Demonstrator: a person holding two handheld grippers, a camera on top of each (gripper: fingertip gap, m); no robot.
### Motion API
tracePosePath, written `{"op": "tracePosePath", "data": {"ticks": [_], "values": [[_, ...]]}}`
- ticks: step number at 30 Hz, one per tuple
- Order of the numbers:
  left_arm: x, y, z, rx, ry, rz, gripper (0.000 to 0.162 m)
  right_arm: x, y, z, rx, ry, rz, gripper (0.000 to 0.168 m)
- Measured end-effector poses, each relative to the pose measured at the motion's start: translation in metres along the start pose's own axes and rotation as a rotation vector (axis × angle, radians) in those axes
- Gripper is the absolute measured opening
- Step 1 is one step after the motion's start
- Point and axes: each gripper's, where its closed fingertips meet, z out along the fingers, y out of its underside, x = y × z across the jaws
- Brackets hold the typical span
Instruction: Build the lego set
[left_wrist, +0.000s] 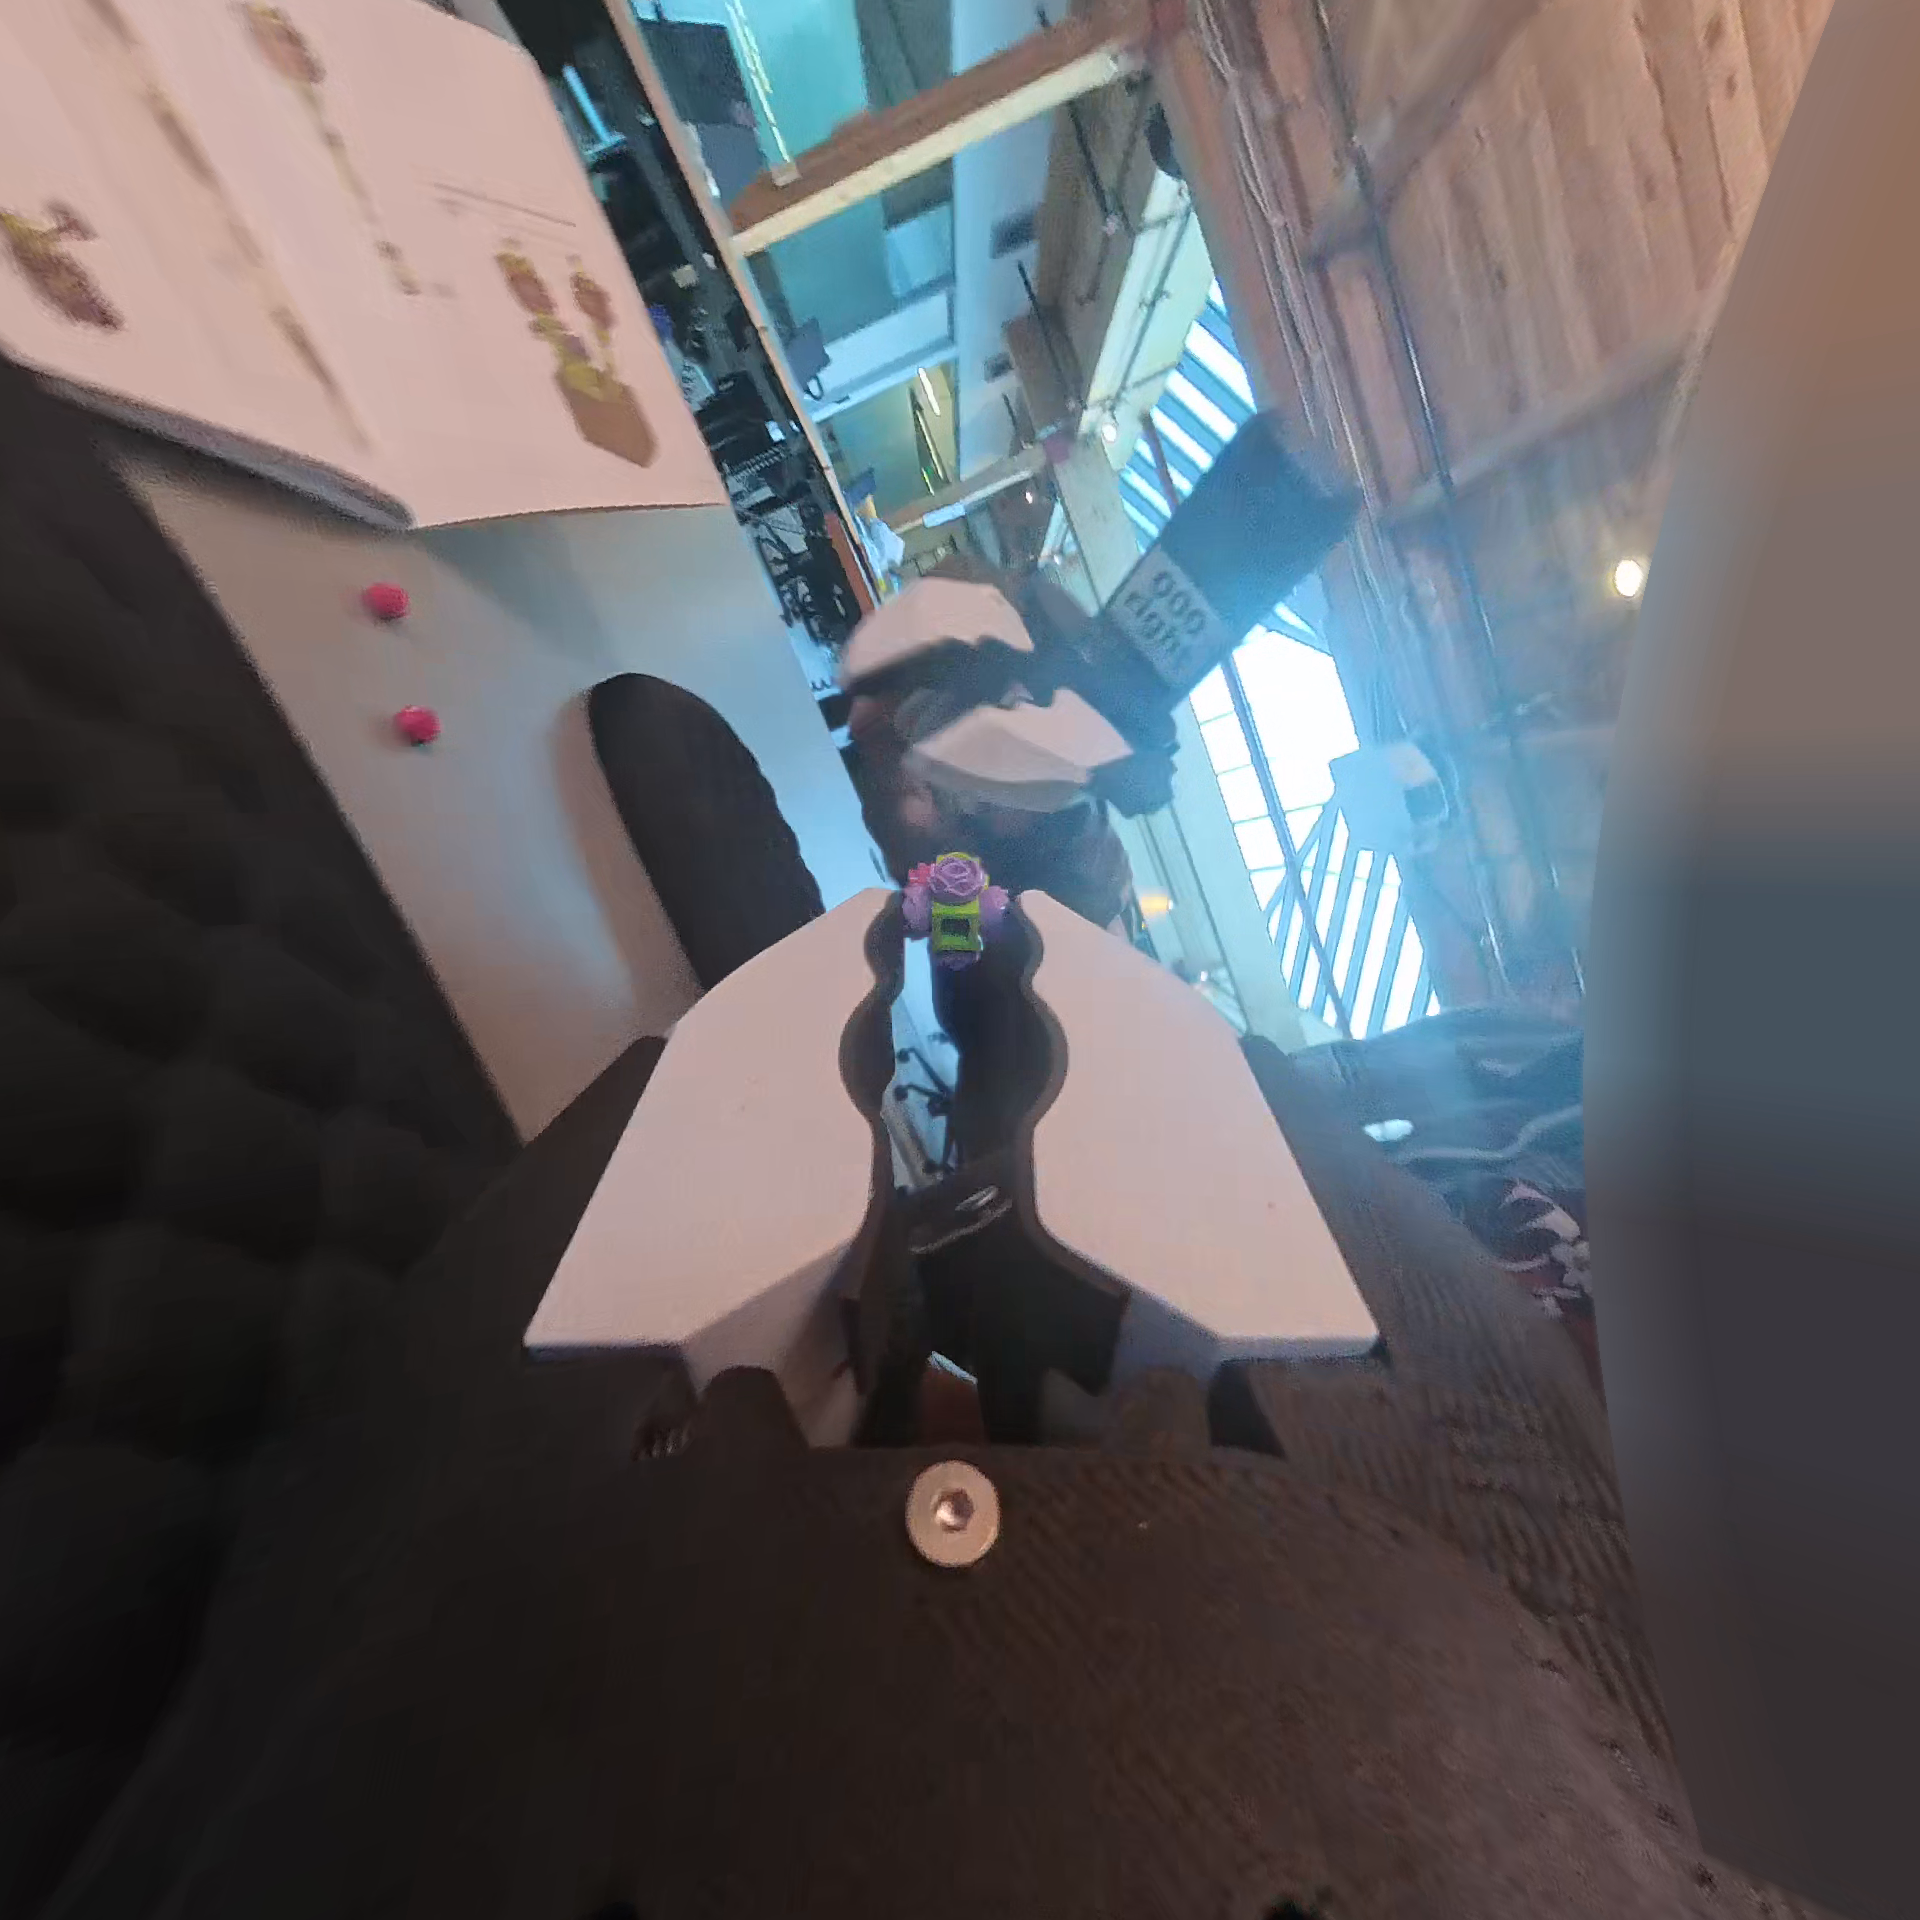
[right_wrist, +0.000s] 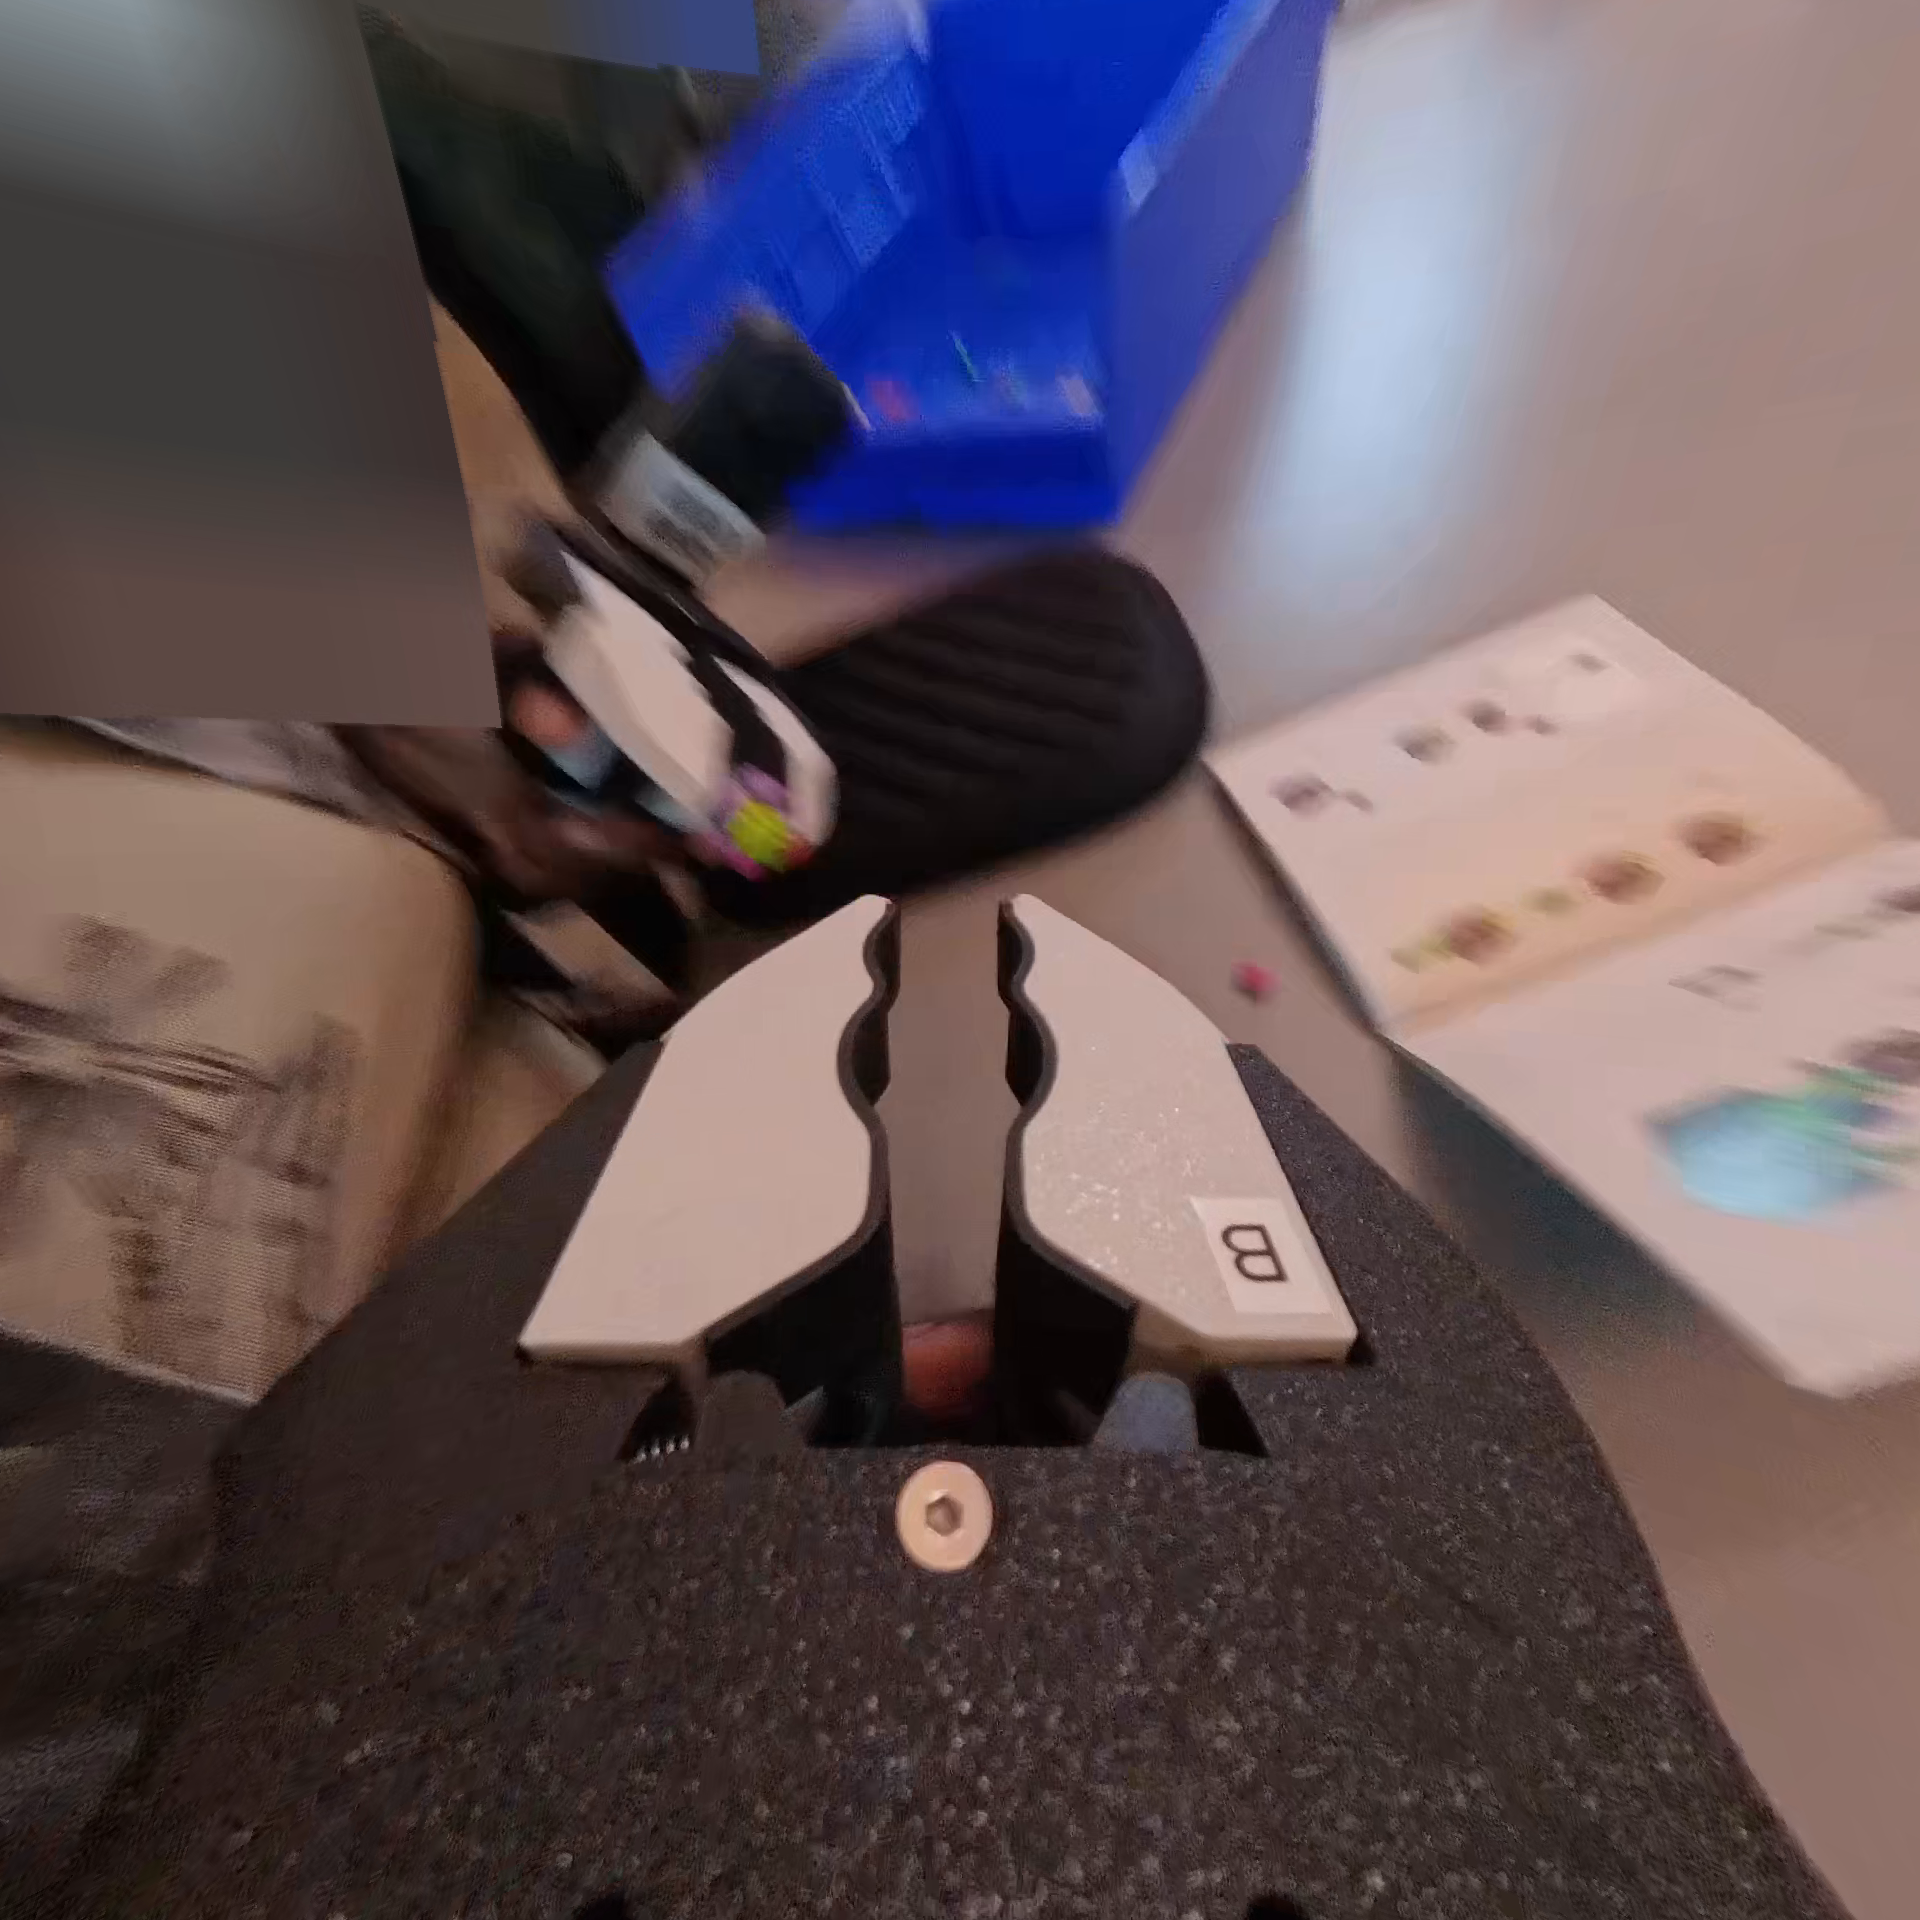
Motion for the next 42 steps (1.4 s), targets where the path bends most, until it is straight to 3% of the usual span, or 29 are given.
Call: {"op": "tracePosePath", "data": {"ticks": [3,7,15,27,37,42], "values": [[-0.008,-0.004,-0.002,0.040,-0.036,-0.032,0.017,0.029,0.030,0.015,-0.313,0.084,-0.168,0.013],[-0.013,-0.005,-0.002,0.049,-0.063,-0.029,0.017,0.038,0.038,0.042,-0.407,0.049,-0.245,0.005],[-0.014,-0.005,-0.002,0.044,-0.053,-0.044,0.018,0.043,0.047,0.051,-0.491,0.070,-0.334,0.007],[-0.014,-0.007,-0.003,0.051,-0.049,-0.064,0.017,0.044,0.049,0.056,-0.486,0.080,-0.348,0.003],[-0.022,-0.018,-0.004,0.111,-0.085,-0.219,0.017,-0.002,-0.004,0.025,-0.148,0.009,-0.235,0.003],[-0.028,-0.019,-0.002,0.117,-0.138,-0.243,0.017,-0.022,-0.015,0.027,-0.133,0.021,-0.295,0.003]]}}
